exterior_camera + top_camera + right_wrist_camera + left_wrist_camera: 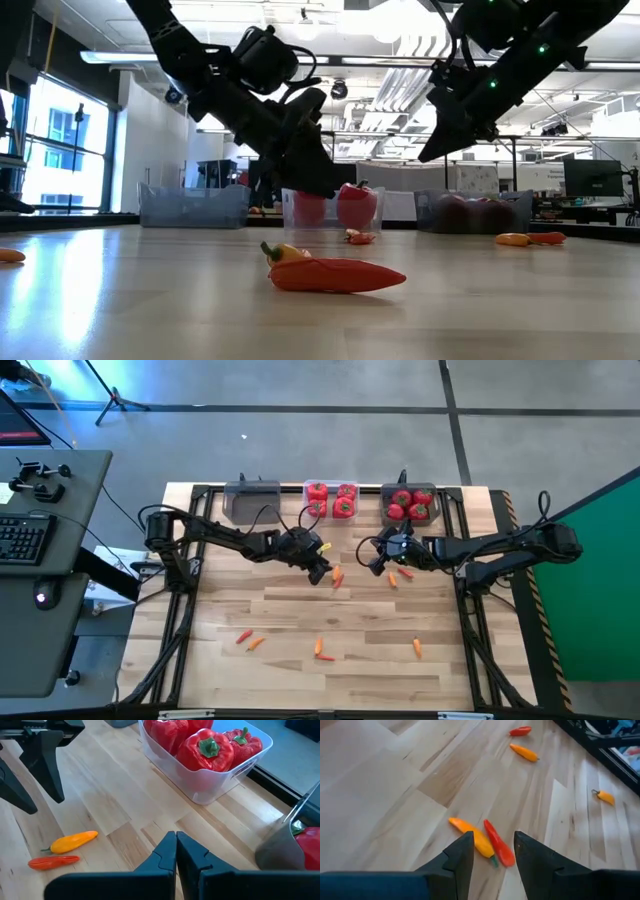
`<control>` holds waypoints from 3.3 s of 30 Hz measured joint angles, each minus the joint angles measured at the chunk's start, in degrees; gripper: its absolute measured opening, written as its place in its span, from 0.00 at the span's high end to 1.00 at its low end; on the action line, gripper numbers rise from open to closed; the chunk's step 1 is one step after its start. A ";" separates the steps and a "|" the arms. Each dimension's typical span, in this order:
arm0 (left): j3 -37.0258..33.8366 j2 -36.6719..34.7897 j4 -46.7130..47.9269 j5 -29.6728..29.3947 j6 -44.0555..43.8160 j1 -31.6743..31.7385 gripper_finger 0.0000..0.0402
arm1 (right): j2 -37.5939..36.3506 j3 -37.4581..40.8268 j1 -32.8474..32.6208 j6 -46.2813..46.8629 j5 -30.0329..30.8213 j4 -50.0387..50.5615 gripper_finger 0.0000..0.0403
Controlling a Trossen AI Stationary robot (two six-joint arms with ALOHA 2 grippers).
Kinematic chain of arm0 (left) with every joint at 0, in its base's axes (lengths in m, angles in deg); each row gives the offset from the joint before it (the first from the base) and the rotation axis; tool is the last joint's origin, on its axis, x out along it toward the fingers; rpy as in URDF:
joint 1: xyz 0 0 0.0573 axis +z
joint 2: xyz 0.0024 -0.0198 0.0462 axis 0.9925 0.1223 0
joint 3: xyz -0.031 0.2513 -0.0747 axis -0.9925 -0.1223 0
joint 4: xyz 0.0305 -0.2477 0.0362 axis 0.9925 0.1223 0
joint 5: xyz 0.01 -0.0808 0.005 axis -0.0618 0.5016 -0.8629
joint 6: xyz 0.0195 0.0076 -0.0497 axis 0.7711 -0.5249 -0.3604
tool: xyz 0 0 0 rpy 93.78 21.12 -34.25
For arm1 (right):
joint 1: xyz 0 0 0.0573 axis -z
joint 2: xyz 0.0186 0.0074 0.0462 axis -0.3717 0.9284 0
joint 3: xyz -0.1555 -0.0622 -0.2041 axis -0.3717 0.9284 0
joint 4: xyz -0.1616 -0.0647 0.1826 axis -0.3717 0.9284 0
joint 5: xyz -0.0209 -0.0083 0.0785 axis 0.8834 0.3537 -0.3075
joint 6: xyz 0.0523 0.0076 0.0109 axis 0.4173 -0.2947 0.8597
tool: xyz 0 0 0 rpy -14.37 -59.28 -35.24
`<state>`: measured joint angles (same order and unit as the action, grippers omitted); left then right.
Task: Sort produce into baskets
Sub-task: Put the yellow chili pepper into the left black bin
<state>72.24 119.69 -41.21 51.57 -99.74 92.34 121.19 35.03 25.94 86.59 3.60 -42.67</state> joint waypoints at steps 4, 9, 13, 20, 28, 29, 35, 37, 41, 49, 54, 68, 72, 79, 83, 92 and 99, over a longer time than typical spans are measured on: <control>2.35 0.81 3.21 0.02 0.41 -0.28 0.68 | 0.00 0.00 0.00 -0.07 -0.01 -0.01 1.00; 6.69 2.73 8.56 -1.26 1.91 -0.59 0.68 | 0.00 0.00 0.00 -0.20 -0.01 -0.25 1.00; 9.12 3.99 14.04 -1.93 2.00 -0.48 0.68 | 0.02 0.00 0.00 -0.21 -0.01 -0.23 1.00; 10.95 7.00 13.39 1.71 -1.42 -0.48 0.68 | 0.02 0.00 0.00 -2.95 0.01 -0.32 1.00; 13.16 11.66 13.67 2.73 -3.00 -0.26 0.68 | 0.02 -0.01 0.00 -4.26 0.01 -1.04 1.00; 13.10 11.90 13.80 2.74 -3.01 -0.26 0.68 | 0.02 -0.02 0.00 -4.26 0.01 -1.02 1.00; 13.18 12.24 13.56 2.05 -2.38 -0.28 0.70 | 0.02 -0.01 0.00 -4.26 0.01 -1.04 1.00; 13.18 12.28 13.25 1.24 -1.09 -0.31 0.73 | 0.02 -0.02 0.00 -4.28 0.01 -1.04 1.00; 13.16 12.30 13.20 0.79 1.82 -0.28 0.82 | 0.02 0.00 0.00 -5.10 -0.01 -1.04 1.00; 13.16 12.28 12.74 -2.65 9.76 0.06 0.98 | 0.02 -0.01 0.01 -8.23 0.00 -1.08 1.00; 13.10 10.14 15.31 -3.73 11.96 1.83 0.99 | 0.02 -0.02 0.00 -9.22 -0.01 -1.08 1.00; 8.97 -9.51 37.97 -22.14 6.45 10.58 1.00 | 0.02 -0.02 0.00 -10.24 -0.01 -1.23 1.00; 4.02 -17.34 39.56 -25.66 3.35 14.42 1.00 | 0.00 -0.07 0.01 -11.49 0.00 -1.97 1.00; -1.84 -21.12 40.50 -27.23 4.67 24.07 1.00 | 0.01 -0.07 0.01 -12.48 0.01 -3.54 1.00; -2.89 -19.21 38.48 -26.72 7.07 28.77 1.00 | 0.00 -0.07 0.02 -11.92 0.01 -3.63 1.00; -2.84 -11.30 28.57 -16.84 10.94 35.54 1.00 | 0.00 -0.07 0.13 -11.25 0.01 -3.73 1.00; -2.27 -6.33 24.23 -12.21 12.26 38.69 0.95 | 0.00 -0.07 0.51 -11.59 -0.01 -4.17 1.00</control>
<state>69.97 113.35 -16.98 39.36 -87.48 131.03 121.19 34.96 26.45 75.00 3.59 -46.84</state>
